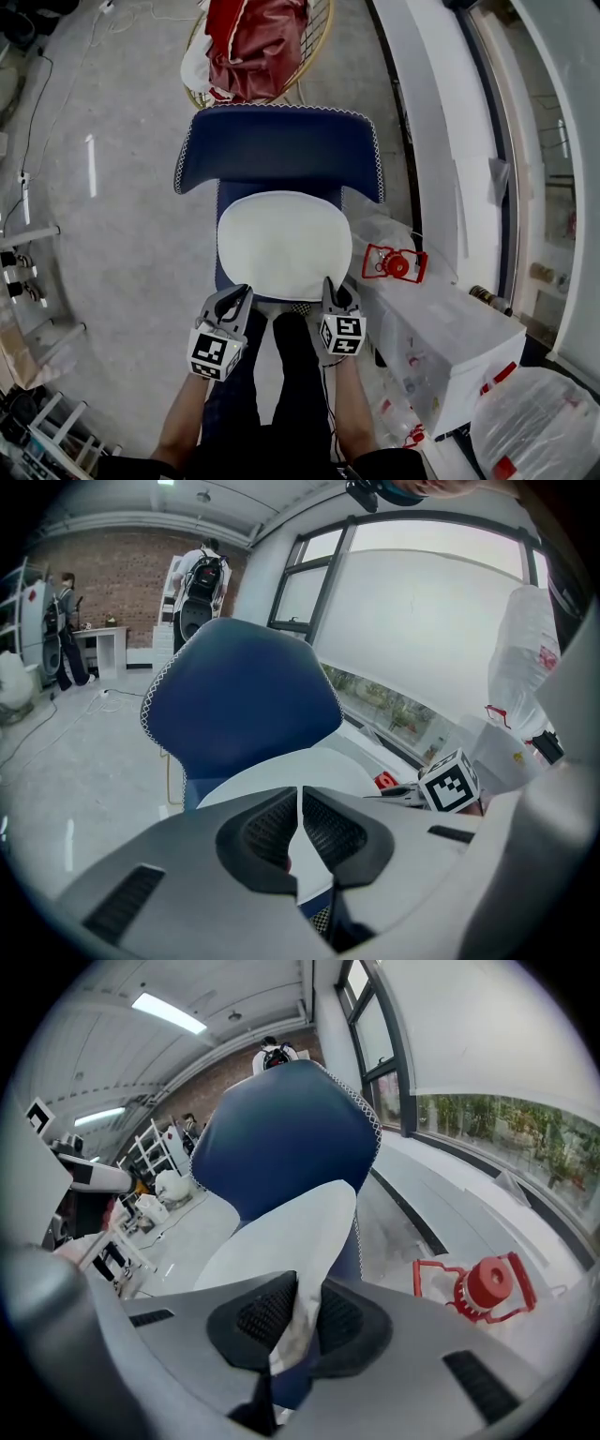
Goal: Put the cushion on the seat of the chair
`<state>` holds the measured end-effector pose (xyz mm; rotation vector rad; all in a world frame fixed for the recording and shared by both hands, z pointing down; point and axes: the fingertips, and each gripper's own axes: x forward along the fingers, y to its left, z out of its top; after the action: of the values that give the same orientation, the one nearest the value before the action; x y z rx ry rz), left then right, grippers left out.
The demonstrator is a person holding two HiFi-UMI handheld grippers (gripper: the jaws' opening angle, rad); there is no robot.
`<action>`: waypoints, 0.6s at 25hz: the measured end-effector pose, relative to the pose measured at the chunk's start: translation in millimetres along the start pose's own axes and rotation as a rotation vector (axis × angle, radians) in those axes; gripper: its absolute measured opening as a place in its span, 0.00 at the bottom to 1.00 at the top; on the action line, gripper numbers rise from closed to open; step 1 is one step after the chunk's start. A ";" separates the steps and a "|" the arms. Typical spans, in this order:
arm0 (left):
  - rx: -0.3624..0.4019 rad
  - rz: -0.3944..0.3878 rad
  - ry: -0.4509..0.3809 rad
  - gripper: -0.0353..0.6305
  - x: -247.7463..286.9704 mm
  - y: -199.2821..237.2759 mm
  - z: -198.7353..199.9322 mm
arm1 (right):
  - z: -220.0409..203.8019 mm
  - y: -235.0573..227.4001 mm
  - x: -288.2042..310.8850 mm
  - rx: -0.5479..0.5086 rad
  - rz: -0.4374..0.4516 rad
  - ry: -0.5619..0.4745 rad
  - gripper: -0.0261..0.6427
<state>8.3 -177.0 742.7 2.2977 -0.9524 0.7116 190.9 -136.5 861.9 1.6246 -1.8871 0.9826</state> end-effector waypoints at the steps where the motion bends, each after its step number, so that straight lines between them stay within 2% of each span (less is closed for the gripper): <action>1: -0.001 0.000 0.001 0.10 4.1 -0.1 -2.1 | -3.0 -3.1 3.2 0.003 0.000 0.002 0.12; 15: -0.003 0.014 0.023 0.10 52.2 -1.3 -32.0 | -40.0 -41.4 48.6 0.027 0.012 0.028 0.12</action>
<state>32.8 -179.3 798.7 2.2777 -0.9595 0.7410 217.5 -139.4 932.3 1.6084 -1.8753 1.0351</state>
